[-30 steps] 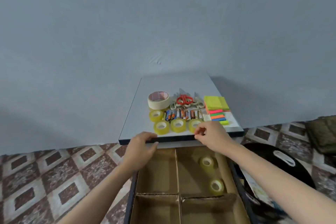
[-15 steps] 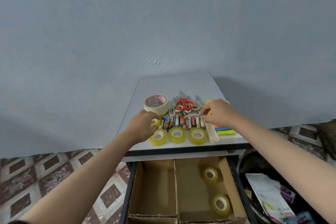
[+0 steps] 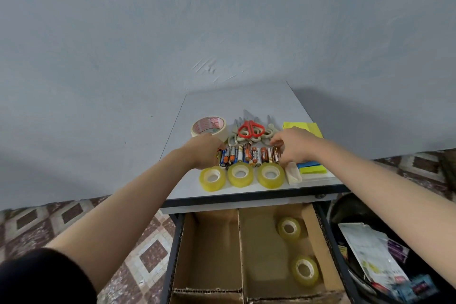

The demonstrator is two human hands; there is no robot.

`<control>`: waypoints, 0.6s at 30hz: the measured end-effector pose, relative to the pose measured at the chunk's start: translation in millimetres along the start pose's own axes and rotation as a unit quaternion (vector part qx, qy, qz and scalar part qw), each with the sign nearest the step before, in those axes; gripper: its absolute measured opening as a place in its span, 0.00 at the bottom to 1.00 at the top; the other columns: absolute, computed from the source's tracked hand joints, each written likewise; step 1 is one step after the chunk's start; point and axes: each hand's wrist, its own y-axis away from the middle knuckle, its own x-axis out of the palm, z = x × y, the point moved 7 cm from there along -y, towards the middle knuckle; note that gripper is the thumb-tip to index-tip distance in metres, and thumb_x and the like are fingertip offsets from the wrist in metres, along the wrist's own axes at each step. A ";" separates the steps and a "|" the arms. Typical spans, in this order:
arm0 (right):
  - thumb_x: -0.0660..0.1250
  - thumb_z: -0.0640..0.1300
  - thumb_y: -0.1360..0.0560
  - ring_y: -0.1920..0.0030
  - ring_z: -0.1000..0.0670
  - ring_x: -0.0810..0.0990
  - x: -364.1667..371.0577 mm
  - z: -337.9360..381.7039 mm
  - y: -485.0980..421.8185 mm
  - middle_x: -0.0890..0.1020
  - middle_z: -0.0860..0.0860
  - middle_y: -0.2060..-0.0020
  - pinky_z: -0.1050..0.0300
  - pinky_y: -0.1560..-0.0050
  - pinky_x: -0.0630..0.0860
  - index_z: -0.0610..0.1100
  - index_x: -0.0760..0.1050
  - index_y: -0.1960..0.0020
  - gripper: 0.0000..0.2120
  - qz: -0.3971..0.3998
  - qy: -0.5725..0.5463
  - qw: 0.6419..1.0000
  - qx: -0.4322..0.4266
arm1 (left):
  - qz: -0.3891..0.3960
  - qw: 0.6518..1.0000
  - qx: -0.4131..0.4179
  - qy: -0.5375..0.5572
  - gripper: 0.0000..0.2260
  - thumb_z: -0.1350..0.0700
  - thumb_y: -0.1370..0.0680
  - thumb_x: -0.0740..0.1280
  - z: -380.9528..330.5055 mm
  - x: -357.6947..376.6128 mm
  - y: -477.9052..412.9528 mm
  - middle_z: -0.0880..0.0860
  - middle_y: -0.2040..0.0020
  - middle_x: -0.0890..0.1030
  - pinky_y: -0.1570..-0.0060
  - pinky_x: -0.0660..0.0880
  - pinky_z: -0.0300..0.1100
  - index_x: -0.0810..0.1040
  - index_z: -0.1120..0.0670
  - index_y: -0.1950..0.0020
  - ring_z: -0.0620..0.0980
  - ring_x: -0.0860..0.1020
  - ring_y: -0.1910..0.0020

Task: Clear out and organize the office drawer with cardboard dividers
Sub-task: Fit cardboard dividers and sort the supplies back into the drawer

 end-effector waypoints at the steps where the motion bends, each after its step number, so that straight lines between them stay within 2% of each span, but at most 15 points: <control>1: 0.75 0.44 0.34 0.38 0.46 0.74 0.2 0.3 -0.3 0.75 0.48 0.36 0.52 0.40 0.73 0.46 0.69 0.31 0.33 -0.005 0.005 1.000 -0.002 | 0.004 1.000 0.002 -0.006 0.20 0.58 0.25 0.67 0.3 0.5 -1.8 0.55 0.40 0.76 0.45 0.74 0.46 0.73 0.54 0.33 0.54 0.74 0.42; 4: 0.74 0.45 0.33 0.39 0.46 0.75 -0.2 0.5 -0.7 0.76 0.48 0.37 0.52 0.42 0.74 0.46 0.71 0.33 0.30 -0.019 0.014 1.000 -0.006 | 0.006 1.000 -0.002 -0.010 0.23 0.56 0.27 0.70 2.9 0.2 -4.9 0.55 0.38 0.76 0.42 0.73 0.47 0.72 0.54 0.32 0.55 0.74 0.40; 8: 0.74 0.43 0.33 0.38 0.47 0.74 0.0 -0.2 0.2 0.75 0.48 0.36 0.52 0.40 0.73 0.46 0.70 0.32 0.30 -0.035 -0.011 0.999 -0.009 | -0.007 1.000 -0.006 0.009 0.25 0.54 0.28 0.71 6.8 1.2 -7.2 0.53 0.37 0.76 0.41 0.72 0.47 0.71 0.53 0.31 0.53 0.74 0.39; 13: 0.73 0.44 0.32 0.42 0.47 0.74 -11.9 -0.9 8.2 0.78 0.47 0.42 0.52 0.45 0.74 0.47 0.73 0.37 0.25 -0.113 -0.051 0.992 -0.017 | -0.040 0.998 -0.008 0.038 0.22 0.54 0.28 0.72 8.4 -0.8 -9.2 0.51 0.40 0.78 0.44 0.73 0.45 0.75 0.53 0.35 0.51 0.75 0.41; 18: 0.73 0.42 0.31 0.41 0.48 0.75 -23.2 -1.9 17.0 0.79 0.49 0.42 0.55 0.47 0.72 0.46 0.75 0.39 0.21 -0.174 -0.092 0.980 -0.031 | -0.029 0.999 -0.007 0.046 0.18 0.56 0.29 0.73 8.1 1.5 -13.1 0.52 0.45 0.81 0.46 0.76 0.47 0.79 0.55 0.40 0.52 0.77 0.46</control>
